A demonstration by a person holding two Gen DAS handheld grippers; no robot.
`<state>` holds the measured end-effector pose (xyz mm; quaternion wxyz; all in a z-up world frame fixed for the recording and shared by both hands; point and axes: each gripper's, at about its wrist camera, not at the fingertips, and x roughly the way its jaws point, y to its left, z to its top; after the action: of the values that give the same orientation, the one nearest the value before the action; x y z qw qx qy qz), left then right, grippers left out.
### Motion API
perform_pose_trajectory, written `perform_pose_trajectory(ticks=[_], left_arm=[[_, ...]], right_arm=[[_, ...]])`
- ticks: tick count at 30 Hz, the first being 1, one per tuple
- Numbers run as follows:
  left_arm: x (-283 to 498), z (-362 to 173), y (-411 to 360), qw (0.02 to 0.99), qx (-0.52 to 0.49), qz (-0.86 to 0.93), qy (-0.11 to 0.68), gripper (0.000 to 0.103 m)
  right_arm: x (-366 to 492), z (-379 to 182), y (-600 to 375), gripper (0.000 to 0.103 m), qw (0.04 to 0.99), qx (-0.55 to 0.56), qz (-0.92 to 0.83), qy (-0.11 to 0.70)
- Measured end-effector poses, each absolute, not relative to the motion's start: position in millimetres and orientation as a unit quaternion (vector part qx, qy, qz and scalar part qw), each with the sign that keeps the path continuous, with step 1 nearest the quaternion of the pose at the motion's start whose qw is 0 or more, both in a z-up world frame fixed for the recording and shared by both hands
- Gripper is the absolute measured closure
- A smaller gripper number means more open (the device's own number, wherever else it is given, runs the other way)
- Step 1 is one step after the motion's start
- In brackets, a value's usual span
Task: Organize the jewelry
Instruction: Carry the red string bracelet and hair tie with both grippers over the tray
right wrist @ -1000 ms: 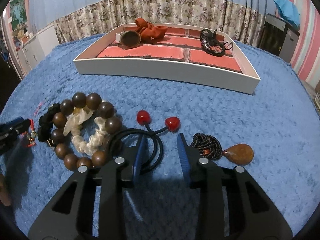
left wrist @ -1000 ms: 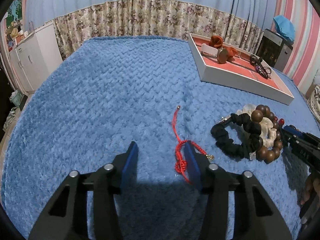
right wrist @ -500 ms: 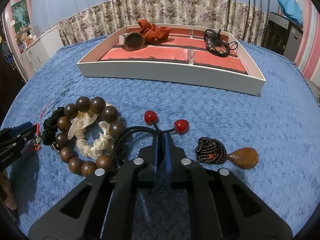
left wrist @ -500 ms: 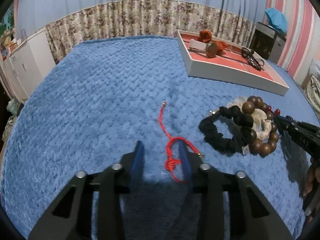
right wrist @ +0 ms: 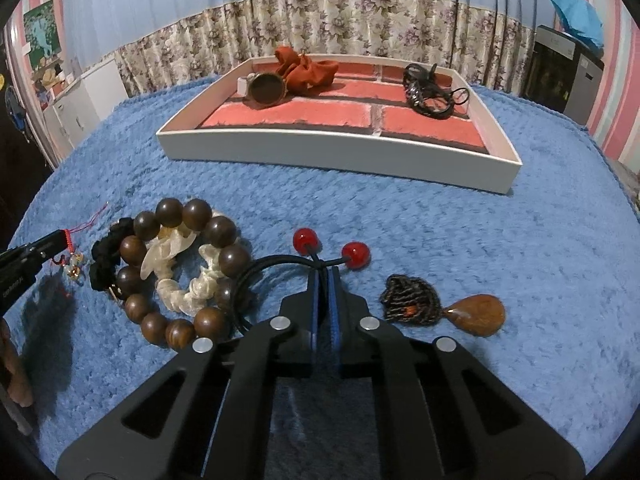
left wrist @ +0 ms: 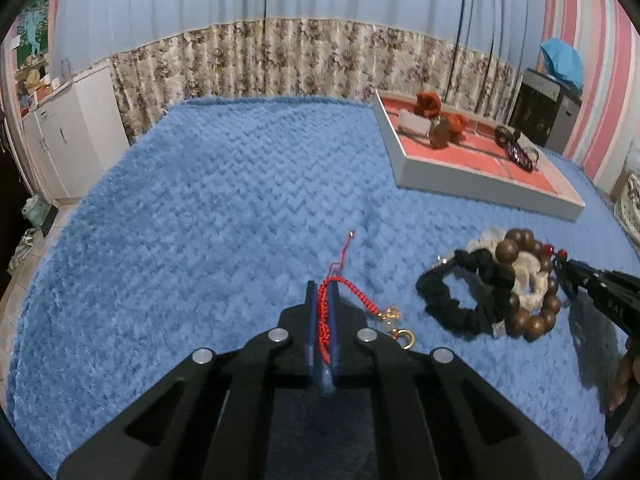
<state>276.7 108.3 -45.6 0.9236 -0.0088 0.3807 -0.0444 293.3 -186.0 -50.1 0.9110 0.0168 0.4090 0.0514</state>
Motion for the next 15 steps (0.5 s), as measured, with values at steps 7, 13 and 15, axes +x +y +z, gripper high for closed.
perform_pose_trajectory(ticks=[7,13,15], left_arm=[[277,-26,108,0.933,-0.013,-0.034,0.359,0.098],[278,-4,96,0.936,0.010,-0.028,0.351,0.098],[280,8,92,0.937,0.016,-0.028,0.347,0.098]], right_arm=[[298,-37,-187,0.097,0.918,0.009,0.060,0.391],[306,-12,-187,0.097,0.927,0.004,0.072,0.369],[309,-2,-188,0.097,0.930,0.003,0.077,0.361]])
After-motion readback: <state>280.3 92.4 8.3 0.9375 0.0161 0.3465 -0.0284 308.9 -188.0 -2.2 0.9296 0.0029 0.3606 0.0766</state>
